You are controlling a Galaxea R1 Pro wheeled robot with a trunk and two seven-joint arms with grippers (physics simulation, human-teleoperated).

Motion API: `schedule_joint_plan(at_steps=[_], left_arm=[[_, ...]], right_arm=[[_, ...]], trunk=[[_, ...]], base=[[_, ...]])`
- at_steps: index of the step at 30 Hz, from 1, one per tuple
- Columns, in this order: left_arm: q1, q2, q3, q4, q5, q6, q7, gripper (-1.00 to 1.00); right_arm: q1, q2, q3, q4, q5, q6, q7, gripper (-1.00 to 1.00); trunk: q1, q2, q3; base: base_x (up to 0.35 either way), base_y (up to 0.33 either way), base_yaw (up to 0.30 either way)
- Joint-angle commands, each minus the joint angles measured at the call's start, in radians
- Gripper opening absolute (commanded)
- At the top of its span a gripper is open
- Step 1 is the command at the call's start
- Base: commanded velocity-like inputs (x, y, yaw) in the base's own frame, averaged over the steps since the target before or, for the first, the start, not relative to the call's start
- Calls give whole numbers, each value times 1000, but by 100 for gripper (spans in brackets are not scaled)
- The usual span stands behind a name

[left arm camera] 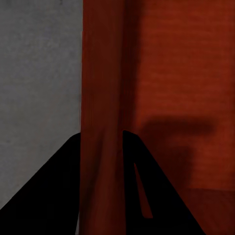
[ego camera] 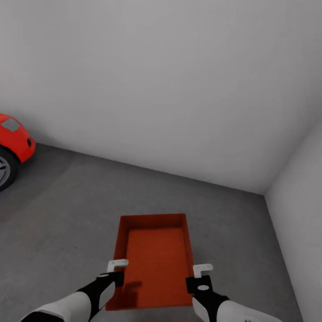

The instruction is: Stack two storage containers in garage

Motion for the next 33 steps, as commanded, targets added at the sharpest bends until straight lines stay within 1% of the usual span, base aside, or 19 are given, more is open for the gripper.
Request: schedule_joint_plan(at_steps=[1, 26, 33], left_arm=[[0, 13, 72, -1, 38, 8, 13, -100], [0, 13, 72, -1, 38, 8, 14, -100], [0, 13, 73, -1, 38, 8, 13, -100]], right_arm=[[-1, -3, -15, 1, 7, -18, -14, -100], [-1, -3, -15, 1, 7, -18, -14, -100], [-1, -3, -15, 1, 7, -18, -15, -100]], trunk=[[1, -1, -1], [1, -1, -1], [1, -1, -1]], base=[[322, 0, -286], [322, 0, -286], [322, 0, -66]])
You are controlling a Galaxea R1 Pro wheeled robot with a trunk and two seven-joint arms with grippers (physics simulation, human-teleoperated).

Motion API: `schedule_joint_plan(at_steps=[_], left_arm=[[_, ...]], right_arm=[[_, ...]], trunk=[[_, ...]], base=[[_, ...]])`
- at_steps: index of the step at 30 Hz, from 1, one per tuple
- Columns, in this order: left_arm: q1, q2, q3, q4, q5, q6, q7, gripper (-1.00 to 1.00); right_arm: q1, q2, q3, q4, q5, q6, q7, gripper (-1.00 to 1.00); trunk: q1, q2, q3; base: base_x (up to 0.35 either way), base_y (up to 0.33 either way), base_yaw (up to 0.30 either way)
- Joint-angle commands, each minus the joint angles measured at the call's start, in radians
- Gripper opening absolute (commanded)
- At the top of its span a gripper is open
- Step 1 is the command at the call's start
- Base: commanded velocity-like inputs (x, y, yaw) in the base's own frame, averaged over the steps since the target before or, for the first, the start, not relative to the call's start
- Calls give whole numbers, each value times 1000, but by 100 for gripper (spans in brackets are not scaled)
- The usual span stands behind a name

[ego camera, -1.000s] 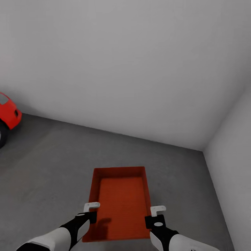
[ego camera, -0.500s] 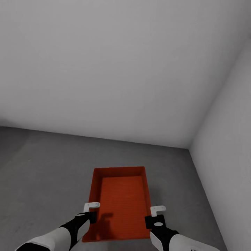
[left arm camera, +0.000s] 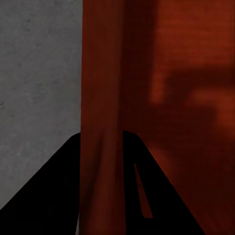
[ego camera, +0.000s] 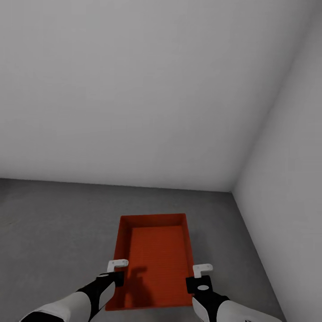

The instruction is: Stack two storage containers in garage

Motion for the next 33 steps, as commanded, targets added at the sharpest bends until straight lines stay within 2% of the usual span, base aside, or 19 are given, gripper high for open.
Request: schedule_joint_plan(at_steps=[1, 28, 33], left_arm=[[0, 13, 73, -1, 37, 8, 13, -100], [0, 13, 73, -1, 37, 8, 14, -100], [0, 13, 73, -1, 36, 8, 14, -100]], right_arm=[[-1, -3, -15, 2, 7, -19, -14, -100], [-1, -3, -15, 2, 7, -19, -14, -100], [-1, -4, -15, 2, 7, -19, -14, -100]], trunk=[[1, -1, -1], [1, -1, -1], [1, -1, -1]], base=[[322, 0, -9], [322, 0, -1], [139, 0, 0]])
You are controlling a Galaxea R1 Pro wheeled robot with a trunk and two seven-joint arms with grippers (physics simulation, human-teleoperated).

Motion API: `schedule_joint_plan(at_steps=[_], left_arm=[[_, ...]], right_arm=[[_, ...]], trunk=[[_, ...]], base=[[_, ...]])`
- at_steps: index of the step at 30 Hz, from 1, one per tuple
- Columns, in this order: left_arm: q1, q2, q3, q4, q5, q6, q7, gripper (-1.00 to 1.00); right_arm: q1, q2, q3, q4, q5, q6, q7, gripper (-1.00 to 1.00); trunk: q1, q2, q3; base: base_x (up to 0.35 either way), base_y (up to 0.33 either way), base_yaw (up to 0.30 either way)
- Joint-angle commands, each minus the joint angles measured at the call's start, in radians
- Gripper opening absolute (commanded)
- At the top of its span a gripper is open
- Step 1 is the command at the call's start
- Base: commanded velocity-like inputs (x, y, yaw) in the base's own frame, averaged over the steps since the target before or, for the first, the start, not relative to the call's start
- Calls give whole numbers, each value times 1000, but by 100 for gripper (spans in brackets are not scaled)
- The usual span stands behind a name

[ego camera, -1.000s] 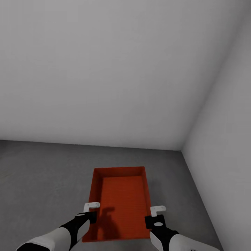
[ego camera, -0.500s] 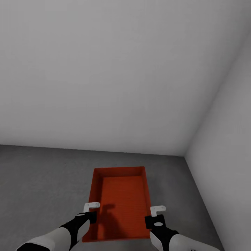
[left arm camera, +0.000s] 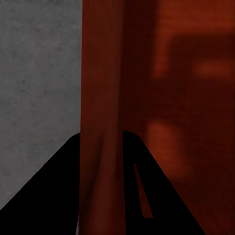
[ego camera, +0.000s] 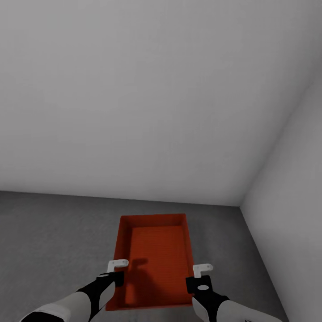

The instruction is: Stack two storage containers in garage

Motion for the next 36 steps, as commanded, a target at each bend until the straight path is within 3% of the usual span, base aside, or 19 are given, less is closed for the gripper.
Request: schedule_joint_plan(at_steps=[1, 11, 27, 28, 34, 36], left_arm=[[0, 13, 75, -1, 34, 8, 12, -100], [0, 13, 75, -1, 33, 8, 13, -100], [0, 13, 75, -1, 33, 8, 13, -100], [3, 4, -3, -8, 11, 2, 3, -100], [3, 5, -8, 0, 11, 1, 4, -100], [3, -2, 6, 9, 3, -1, 6, -100]], right_arm=[[-1, -4, -15, 2, 6, -20, -14, -100], [-1, -4, -16, 2, 6, -20, -14, -100], [-1, -4, -17, 2, 6, -20, -14, -100], [0, -4, 2, 4, -14, -8, -3, -100], [0, -7, 30, 4, -32, -8, 4, -100], [0, -14, 66, 4, -69, -9, 15, -100]], trunk=[[0, -1, -1], [0, -1, -1], [0, -1, -1], [0, -1, -1], [0, -1, -1], [0, -1, -1]], base=[[35, 0, 0], [4, 0, -129], [0, 0, -6], [0, 0, 0], [0, 0, 0], [0, 0, 0]])
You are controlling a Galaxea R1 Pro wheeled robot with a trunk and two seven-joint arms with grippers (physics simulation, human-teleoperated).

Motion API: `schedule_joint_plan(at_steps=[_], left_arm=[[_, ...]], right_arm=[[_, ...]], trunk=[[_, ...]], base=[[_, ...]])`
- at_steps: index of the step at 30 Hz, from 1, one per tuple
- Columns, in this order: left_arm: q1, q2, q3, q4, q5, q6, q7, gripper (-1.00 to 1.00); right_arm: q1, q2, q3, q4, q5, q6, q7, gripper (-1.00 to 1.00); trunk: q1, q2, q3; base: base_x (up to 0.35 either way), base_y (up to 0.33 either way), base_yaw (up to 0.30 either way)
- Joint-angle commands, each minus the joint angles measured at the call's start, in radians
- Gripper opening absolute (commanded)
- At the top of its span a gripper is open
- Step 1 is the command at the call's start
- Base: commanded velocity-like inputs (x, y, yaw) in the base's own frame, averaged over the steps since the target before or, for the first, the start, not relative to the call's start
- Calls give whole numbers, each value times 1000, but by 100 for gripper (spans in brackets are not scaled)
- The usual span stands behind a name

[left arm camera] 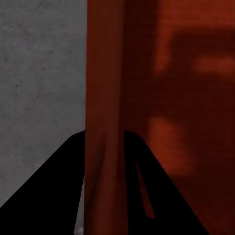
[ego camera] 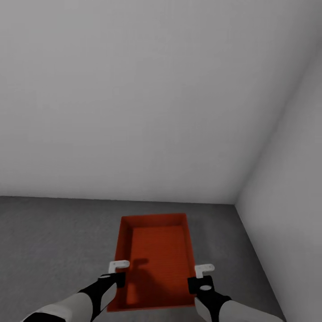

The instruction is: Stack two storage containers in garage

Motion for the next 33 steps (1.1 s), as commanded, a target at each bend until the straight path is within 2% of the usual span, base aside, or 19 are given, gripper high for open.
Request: schedule_joint_plan(at_steps=[1, 6, 23, 24, 33], left_arm=[[0, 6, -10, 4, 15, 8, -2, -100], [0, -4, 13, 21, -2, 8, 7, -100], [0, -5, 60, 22, -47, 8, 6, -100], [0, 24, -8, 22, 23, 8, -12, -100], [0, 24, -8, 22, 23, 8, -17, -100]], right_arm=[[-1, -5, 3, -5, -4, -7, -9, -100], [-1, -12, 85, -7, -79, 10, 7, -100], [-1, -13, 340, -8, -334, 12, 5, -100], [-1, -13, -81, -8, 75, -5, -30, -100], [-1, -13, -82, -8, 75, -5, -31, -100]], trunk=[[0, -1, -1], [0, -1, -1], [0, -1, -1], [0, -1, -1], [0, -1, -1]], base=[[0, 0, 0], [0, 0, 0], [0, 0, 0], [0, 0, 0], [0, 0, 0]])
